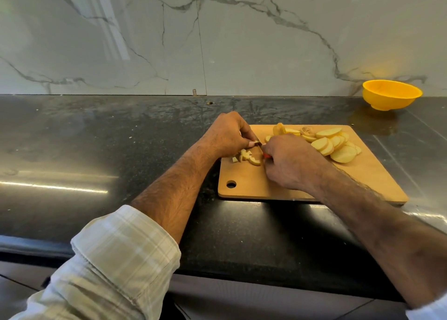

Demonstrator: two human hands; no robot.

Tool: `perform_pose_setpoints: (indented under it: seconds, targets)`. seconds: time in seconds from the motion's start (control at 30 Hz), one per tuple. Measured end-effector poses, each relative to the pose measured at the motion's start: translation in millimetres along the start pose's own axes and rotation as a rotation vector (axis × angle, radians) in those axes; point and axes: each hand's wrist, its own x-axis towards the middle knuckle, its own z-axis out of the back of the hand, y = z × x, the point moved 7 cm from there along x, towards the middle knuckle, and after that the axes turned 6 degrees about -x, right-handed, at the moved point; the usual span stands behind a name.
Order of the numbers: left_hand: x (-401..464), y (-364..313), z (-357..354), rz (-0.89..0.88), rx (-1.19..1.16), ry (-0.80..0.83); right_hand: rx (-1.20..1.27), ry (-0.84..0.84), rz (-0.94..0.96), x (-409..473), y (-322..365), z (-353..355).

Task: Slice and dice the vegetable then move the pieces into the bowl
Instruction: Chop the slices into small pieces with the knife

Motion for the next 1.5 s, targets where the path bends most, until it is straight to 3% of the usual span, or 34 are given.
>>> perform_pose_setpoints:
  seconds: [0.23, 0.9, 1.17, 1.5]
  targets:
    - [-4, 2, 4, -0.030, 0.026, -0.031, 0.041, -0.164, 0.005, -20, -9, 9]
    - [-4, 3, 1, -0.002, 0.046, -0.050, -0.122, 0.032, 0.039, -28, -1, 14]
    - [-5, -1, 2, 0.012, 0.038, -0.059, -0.155, 0.021, 0.106, -14, 6, 14]
    - [-4, 9, 10, -0.040, -0.013, -0.018, 0.176, -0.132, 0.022, -23, -37, 25]
